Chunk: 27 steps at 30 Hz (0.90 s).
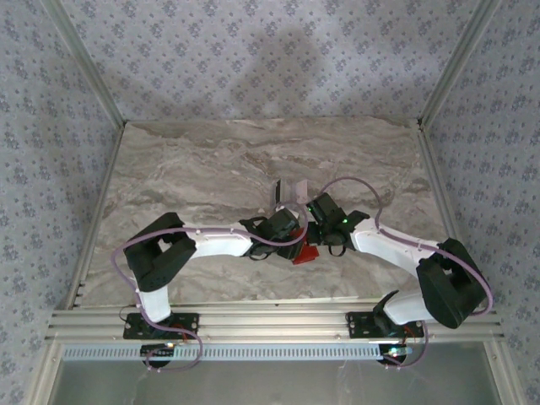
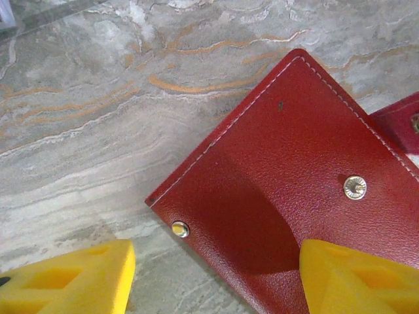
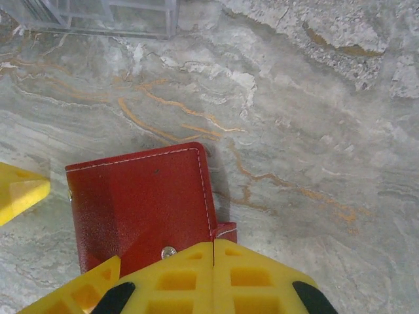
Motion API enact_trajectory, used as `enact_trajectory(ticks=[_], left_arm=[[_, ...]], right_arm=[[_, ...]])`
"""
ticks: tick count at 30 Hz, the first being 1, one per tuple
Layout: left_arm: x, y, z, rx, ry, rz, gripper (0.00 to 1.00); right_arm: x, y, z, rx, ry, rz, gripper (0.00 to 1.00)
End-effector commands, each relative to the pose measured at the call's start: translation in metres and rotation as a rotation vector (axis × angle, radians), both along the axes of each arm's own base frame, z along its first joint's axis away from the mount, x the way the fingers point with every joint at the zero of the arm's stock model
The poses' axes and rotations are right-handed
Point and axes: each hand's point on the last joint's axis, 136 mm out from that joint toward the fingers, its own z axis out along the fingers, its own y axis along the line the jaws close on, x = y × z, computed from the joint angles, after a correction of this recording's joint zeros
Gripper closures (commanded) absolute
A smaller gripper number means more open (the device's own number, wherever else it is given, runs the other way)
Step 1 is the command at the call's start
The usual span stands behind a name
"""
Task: Put the credit cards into the card holder
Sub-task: Close the button on the card holder.
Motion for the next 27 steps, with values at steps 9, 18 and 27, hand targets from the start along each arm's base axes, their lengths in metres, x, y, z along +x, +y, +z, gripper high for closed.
enact_trajectory(ticks=[9,18,27], left_arm=[[0.003,0.01,-0.015,0.039,0.011,0.036,0.33],[0.004,0.011,-0.016,0.022,0.021,0.045,0.34],[0.005,0.01,-0.016,0.008,0.027,0.048,0.34]], right_arm=[[-0.004,0.015,0.003,0.089,0.01,0.056,1.0],[-0.01,0.024,-0.009,0.117,0.052,0.094,1.0],[-0.012,0.032,-0.022,0.145,0.088,0.101,1.0]])
